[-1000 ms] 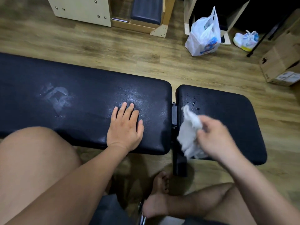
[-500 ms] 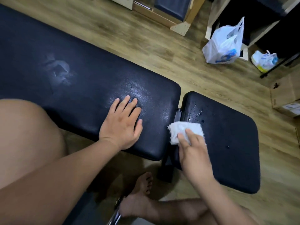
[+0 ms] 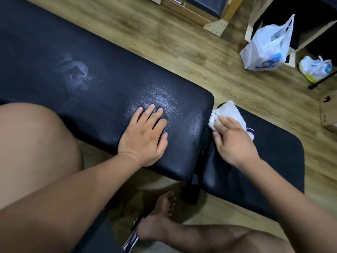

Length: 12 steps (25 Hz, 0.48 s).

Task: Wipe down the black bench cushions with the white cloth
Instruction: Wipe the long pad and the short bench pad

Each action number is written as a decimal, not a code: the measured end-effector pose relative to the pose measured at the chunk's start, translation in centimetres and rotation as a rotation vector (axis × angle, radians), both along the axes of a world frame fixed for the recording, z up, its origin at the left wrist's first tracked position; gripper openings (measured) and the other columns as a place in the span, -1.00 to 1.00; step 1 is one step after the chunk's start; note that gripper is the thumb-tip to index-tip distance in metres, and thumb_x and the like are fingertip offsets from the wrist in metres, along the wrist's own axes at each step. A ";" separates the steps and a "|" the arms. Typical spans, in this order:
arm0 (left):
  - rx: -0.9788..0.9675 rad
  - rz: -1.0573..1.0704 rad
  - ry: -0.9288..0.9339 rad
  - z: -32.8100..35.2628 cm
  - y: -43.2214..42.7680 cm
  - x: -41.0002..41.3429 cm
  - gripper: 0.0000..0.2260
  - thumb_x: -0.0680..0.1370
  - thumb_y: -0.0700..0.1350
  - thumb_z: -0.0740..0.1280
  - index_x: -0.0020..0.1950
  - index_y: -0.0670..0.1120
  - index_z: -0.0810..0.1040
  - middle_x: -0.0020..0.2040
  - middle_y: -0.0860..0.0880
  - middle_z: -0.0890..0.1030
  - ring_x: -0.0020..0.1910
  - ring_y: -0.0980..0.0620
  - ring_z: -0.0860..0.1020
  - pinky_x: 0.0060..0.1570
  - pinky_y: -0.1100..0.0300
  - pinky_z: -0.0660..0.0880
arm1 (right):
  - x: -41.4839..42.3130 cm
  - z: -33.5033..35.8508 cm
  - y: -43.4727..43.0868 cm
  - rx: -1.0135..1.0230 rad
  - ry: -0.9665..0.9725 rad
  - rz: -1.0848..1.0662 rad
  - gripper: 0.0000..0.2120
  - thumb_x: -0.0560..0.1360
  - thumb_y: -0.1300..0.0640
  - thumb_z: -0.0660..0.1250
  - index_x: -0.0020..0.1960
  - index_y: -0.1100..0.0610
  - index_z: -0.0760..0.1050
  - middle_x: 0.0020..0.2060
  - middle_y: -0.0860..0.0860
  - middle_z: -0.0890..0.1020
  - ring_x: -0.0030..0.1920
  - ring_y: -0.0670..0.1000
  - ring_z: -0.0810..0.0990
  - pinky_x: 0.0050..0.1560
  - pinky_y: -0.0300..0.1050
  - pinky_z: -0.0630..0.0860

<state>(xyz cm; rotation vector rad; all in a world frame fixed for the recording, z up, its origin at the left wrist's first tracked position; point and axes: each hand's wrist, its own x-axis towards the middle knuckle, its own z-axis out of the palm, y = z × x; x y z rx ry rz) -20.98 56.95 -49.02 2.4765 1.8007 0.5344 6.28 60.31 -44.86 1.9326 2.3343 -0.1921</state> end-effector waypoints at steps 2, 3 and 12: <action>-0.004 0.002 -0.002 -0.1 -0.1 -0.1 -0.62 0.56 0.03 0.15 0.23 -0.14 0.57 0.40 -0.15 0.49 0.46 -0.20 0.36 0.44 -0.19 0.23 | 0.0 -0.1 -1.1 -0.041 -0.106 0.052 -0.54 0.60 -0.02 -0.02 0.41 0.12 0.37 0.47 0.06 0.34 0.47 0.12 0.23 0.47 0.01 0.20; -0.007 -0.001 -0.001 -0.1 -0.1 0.0 -0.62 0.56 0.03 0.15 0.23 -0.15 0.57 0.40 -0.15 0.49 0.46 -0.20 0.36 0.44 -0.19 0.23 | 0.2 -0.3 -0.2 -0.050 -0.134 0.037 -0.52 0.59 -0.03 -0.04 0.40 0.12 0.36 0.48 0.06 0.32 0.48 0.13 0.22 0.45 0.06 0.22; -0.003 -0.003 -0.004 0.1 0.0 -0.1 -0.63 0.56 0.01 0.15 0.20 -0.15 0.58 0.39 -0.15 0.50 0.45 -0.20 0.37 0.44 -0.18 0.22 | -1.6 -1.1 7.6 -0.156 -0.295 -0.058 -0.61 0.53 0.05 0.09 0.27 0.11 0.50 0.36 0.05 0.40 0.46 0.12 0.17 0.43 0.08 0.16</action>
